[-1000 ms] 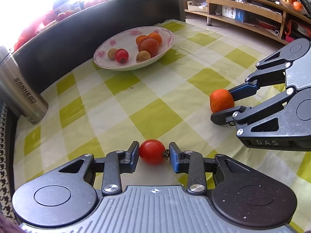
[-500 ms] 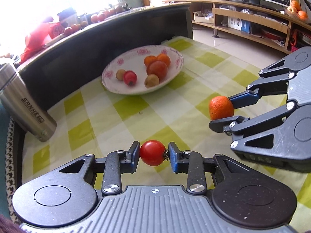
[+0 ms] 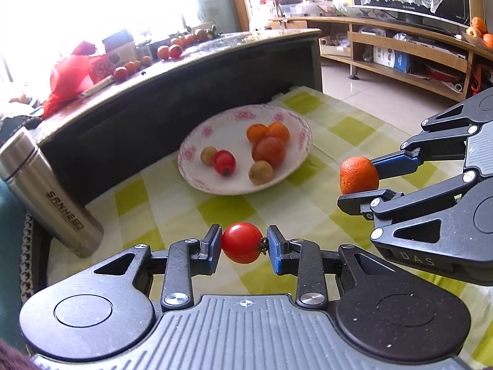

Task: Organize fruits
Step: 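Lift and carry the orange and red tomato in both tools toward the bowl, then lower both tools over the bowl and open them to release the fruits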

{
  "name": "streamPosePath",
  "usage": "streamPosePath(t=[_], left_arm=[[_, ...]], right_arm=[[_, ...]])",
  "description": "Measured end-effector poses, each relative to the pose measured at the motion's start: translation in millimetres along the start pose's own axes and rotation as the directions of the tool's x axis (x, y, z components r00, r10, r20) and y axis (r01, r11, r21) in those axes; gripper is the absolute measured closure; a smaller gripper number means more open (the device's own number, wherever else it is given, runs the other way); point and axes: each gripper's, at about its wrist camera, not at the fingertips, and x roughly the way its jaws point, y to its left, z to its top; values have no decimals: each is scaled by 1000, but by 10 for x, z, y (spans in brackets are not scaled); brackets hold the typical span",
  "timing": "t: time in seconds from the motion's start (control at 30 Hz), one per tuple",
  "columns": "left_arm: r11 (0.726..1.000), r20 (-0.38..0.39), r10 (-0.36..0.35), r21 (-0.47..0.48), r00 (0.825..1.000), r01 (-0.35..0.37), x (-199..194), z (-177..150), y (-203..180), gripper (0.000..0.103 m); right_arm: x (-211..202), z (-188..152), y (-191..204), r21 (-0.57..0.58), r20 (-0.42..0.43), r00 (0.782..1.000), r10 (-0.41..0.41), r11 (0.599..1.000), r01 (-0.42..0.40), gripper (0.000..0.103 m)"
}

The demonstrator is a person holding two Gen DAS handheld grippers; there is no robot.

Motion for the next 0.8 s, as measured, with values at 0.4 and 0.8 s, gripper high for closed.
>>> streamPosePath(t=[0.4, 0.8], left_arm=[[999, 41, 34, -6, 999, -34, 197, 348, 158, 63], [1000, 24, 29, -5, 999, -29, 706, 666, 238, 63]], right_arm=[[199, 451, -154, 12, 60, 998, -23, 1000, 23, 64], [736, 862, -436, 28, 66, 997, -35, 999, 33, 64]])
